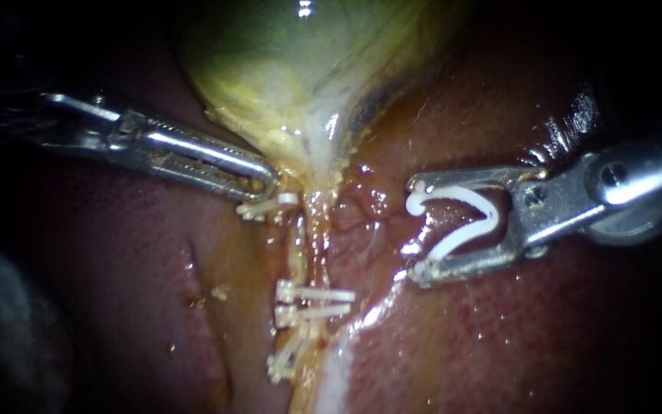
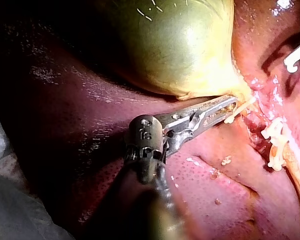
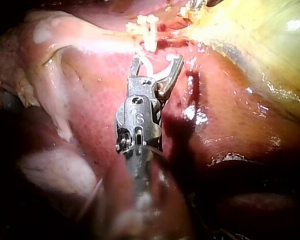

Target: Clipping third clip right tube

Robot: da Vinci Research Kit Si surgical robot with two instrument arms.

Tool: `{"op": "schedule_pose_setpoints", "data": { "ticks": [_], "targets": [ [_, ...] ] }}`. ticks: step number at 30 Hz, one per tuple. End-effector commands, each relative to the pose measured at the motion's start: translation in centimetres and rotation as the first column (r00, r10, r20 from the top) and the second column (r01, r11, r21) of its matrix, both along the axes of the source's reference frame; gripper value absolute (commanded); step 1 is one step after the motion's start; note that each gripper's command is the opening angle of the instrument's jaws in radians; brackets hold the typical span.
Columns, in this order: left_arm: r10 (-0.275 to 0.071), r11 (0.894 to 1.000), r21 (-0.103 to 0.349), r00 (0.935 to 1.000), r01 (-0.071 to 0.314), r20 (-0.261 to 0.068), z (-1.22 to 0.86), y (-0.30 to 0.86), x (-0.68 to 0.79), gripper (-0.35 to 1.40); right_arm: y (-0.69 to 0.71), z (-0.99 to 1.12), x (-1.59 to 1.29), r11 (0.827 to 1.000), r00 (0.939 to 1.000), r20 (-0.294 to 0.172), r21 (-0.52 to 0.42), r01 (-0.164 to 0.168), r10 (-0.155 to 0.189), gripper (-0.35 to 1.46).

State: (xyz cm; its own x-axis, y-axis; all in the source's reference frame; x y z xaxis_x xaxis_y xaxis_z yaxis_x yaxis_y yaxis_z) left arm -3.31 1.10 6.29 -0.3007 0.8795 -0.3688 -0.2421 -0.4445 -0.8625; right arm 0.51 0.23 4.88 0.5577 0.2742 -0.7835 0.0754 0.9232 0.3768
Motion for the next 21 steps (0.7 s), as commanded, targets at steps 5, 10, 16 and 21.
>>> {"op": "schedule_pose_setpoints", "data": {
  "ticks": [5,10,16,21],
  "targets": [
    [0.003,1.0,0.015,1.0,-0.003,0.008,-0.16,0.06,0.12,-0.35,0.0,0.0,0.0,1.0,1.0,0.0,0.0,0.0,0.0,0.5],
    [-0.015,1.0,0.024,0.9997,0.014,0.019,-0.44,0.18,0.36,-0.35,-0.01,-0.01,0.0,1.0,1.0,0.0,0.0,0.0,0.0,0.5],
    [-0.036,0.999,0.031,0.9991,0.036,0.023,-0.7,0.25,0.54,-0.35,0.0,-0.02,0.0,1.0,1.0,0.0,0.001,0.0,0.0,0.5],
    [-0.041,0.999,0.029,0.999,0.04,0.02,-0.72,0.24,0.59,-0.35,0.0,-0.05,0.0,1.0,1.0,0.0,0.002,0.0,0.0,0.5]
  ]
}}
